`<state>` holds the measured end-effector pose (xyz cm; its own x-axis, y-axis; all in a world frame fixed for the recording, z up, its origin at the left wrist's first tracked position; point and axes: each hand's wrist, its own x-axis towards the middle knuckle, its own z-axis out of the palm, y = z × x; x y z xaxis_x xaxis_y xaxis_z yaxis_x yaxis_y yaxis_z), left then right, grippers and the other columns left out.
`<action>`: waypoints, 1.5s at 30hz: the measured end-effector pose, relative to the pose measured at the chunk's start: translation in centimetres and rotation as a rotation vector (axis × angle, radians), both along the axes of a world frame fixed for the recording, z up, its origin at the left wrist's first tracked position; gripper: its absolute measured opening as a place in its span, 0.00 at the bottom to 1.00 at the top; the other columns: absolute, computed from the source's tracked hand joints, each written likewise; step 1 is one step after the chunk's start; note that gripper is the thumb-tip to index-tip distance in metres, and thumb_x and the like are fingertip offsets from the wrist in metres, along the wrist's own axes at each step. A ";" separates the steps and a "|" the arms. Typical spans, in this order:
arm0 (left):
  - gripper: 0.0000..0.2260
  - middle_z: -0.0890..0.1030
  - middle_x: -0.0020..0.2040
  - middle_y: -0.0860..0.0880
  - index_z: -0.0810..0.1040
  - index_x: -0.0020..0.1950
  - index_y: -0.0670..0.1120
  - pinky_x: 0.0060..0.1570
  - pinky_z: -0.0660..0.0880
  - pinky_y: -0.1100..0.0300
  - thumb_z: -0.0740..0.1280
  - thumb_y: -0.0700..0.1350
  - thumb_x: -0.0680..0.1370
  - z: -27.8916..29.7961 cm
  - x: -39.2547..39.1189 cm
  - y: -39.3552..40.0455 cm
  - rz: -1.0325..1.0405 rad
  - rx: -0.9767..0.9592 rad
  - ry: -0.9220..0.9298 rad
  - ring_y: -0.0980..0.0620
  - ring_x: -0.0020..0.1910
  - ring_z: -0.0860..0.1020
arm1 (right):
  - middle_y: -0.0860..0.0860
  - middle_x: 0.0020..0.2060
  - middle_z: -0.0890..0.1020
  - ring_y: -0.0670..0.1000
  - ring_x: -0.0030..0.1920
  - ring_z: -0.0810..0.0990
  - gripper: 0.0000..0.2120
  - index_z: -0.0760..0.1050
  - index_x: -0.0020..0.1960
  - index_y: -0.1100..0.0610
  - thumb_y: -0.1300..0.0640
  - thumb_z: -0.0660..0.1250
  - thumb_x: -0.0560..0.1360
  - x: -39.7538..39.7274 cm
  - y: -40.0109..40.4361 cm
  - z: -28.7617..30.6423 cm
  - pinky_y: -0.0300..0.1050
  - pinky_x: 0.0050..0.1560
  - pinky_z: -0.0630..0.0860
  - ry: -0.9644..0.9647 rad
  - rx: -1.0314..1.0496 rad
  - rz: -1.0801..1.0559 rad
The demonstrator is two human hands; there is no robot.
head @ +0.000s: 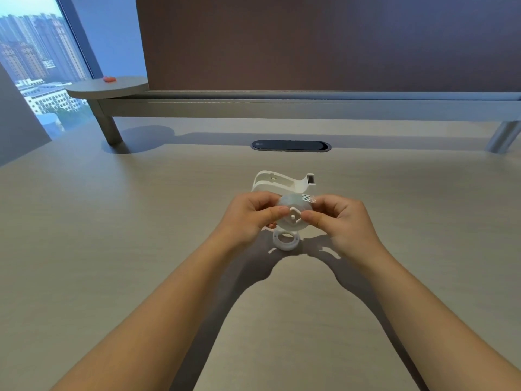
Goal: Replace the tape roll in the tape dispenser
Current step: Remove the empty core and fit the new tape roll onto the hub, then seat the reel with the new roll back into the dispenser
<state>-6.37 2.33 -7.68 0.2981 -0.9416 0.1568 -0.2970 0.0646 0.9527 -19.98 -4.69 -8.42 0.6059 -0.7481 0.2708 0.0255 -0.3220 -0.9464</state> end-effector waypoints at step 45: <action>0.13 0.74 0.49 0.50 0.77 0.56 0.42 0.49 0.69 0.59 0.62 0.44 0.74 2.4 5.9 -6.9 0.075 0.195 -0.487 0.52 0.48 0.71 | 0.56 0.63 0.69 0.55 0.64 0.64 0.20 0.70 0.62 0.57 0.58 0.66 0.70 5.0 -5.2 -0.6 0.47 0.64 0.63 0.451 -0.242 -0.172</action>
<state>-0.44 -4.59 -5.32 0.3021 -0.9459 0.1181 -0.7053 -0.1384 0.6953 -14.94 -9.91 -9.03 0.5764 -0.7950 0.1892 -0.4382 -0.4961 -0.7496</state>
